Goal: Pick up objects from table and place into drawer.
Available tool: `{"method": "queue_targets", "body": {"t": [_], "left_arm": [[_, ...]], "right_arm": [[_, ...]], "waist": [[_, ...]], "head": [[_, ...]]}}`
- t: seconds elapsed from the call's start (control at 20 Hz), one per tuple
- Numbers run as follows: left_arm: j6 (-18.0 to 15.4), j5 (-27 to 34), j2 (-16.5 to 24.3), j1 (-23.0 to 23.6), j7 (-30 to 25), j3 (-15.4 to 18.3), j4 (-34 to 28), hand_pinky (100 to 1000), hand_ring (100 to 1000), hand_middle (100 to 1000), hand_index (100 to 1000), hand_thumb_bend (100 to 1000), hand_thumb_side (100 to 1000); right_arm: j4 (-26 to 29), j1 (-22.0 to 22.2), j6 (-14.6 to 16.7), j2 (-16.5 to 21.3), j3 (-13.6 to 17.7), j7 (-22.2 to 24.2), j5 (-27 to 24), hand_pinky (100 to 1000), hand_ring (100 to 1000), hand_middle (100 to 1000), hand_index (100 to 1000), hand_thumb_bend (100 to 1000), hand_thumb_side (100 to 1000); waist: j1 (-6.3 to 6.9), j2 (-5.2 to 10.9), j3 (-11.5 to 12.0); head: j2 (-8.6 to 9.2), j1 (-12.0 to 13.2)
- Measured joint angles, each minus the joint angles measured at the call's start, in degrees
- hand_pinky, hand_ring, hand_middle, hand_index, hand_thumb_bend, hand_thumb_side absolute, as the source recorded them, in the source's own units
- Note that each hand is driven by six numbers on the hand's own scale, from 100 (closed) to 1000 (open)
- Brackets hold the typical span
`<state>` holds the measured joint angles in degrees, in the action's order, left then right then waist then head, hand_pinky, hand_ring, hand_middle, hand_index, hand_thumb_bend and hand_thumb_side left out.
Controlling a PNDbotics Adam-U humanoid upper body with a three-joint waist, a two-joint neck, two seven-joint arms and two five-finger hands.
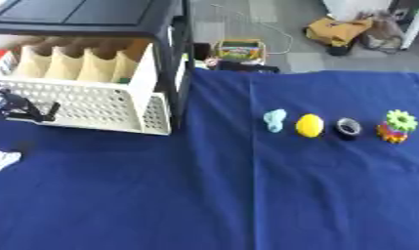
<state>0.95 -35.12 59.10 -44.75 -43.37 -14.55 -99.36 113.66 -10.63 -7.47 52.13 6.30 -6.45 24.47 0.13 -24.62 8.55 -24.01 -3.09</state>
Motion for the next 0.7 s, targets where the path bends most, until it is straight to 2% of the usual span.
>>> {"method": "queue_targets", "body": {"t": [0.7], "left_arm": [[0.9,0.4,1.9,3.3,0.5,0.9,-4.7,100,100,100,822,181,415]], "right_arm": [[0.0,0.0,0.0,-0.4,0.0,0.0,-0.2,699,742,645,832,100,1000]], "waist": [[-0.49,0.0,0.3]], "head": [[0.01,0.2]]}}
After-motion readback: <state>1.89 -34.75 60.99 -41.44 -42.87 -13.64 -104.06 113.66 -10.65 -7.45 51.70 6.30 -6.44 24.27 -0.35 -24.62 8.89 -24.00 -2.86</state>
